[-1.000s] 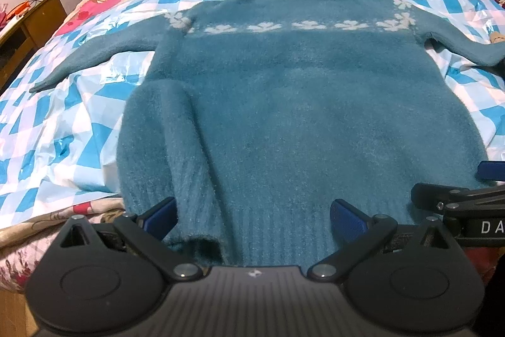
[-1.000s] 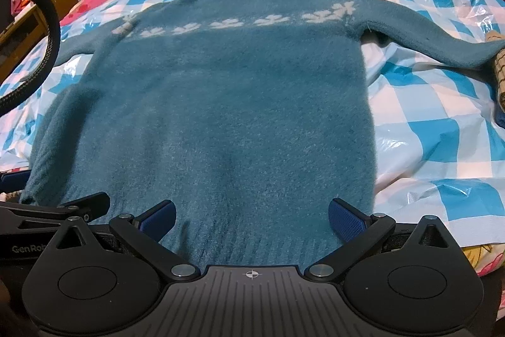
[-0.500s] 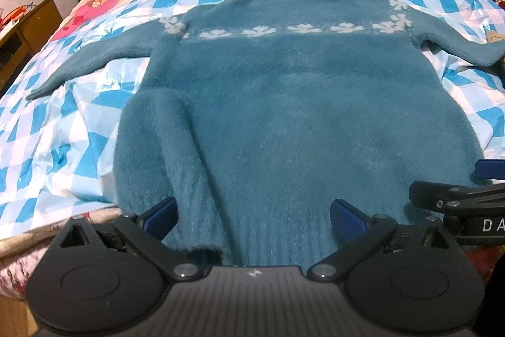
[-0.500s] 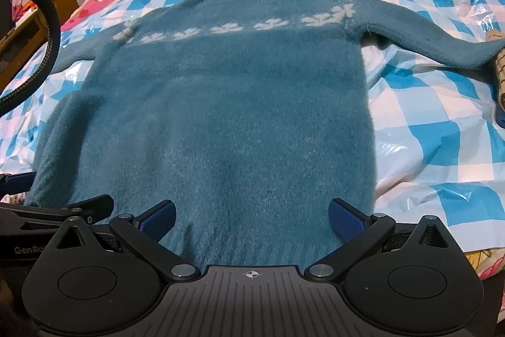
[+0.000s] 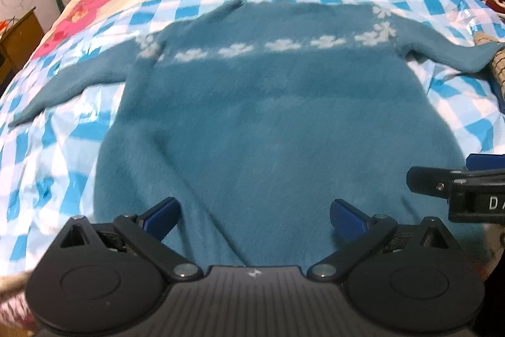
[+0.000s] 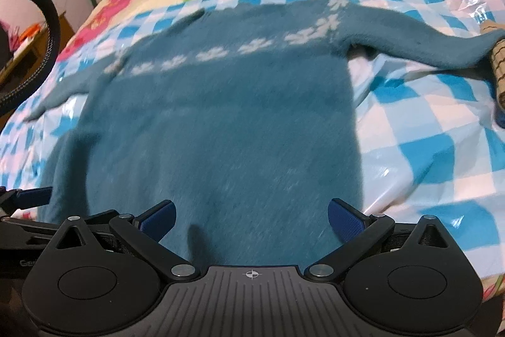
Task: Fold small clothes
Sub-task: 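Move the right gripper to a sweater sleeve cuff and close on it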
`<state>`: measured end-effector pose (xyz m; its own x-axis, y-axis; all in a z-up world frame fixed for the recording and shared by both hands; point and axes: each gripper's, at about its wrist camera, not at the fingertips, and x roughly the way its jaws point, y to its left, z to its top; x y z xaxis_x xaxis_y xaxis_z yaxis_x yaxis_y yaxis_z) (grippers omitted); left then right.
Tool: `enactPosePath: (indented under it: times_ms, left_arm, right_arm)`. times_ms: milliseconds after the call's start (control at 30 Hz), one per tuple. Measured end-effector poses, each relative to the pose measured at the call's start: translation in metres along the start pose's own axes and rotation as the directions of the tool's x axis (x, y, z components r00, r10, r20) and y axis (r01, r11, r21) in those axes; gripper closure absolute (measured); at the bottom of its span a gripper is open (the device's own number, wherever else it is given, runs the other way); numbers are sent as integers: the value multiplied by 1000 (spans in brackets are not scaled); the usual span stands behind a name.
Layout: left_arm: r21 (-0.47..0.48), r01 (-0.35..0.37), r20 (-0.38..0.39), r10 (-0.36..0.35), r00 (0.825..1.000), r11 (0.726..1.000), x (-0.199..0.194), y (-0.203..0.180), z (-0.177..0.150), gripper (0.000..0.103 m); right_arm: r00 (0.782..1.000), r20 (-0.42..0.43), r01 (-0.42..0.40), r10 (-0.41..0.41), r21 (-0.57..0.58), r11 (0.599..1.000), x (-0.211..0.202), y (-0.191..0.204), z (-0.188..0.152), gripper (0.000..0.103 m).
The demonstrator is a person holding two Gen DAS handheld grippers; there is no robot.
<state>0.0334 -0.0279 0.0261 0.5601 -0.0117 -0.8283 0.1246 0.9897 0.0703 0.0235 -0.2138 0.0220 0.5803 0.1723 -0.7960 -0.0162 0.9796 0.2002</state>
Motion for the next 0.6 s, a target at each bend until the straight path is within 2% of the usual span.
enactPosePath:
  times_ms: [167,300,467,600]
  left_arm:
    - [35,31,26,-32,999,999,6,-14,24,0]
    - [68,69,47,-72,996,995,17,-35,48,0]
    - [126,127,70,-136,988,984,32,-71,73,0]
    - [148,159,65,-170,983,976,45,-95,88,0]
  right_arm:
    - [999,37,30,-32,53,998,-1,-29,20,1]
    - [990,80,107,-117,114,988,2,-64,41,1]
    - [967,123,186,-223,260,948,14,-129,73,4]
    - [940,146,226,-309,414,882,27,-181,97,5]
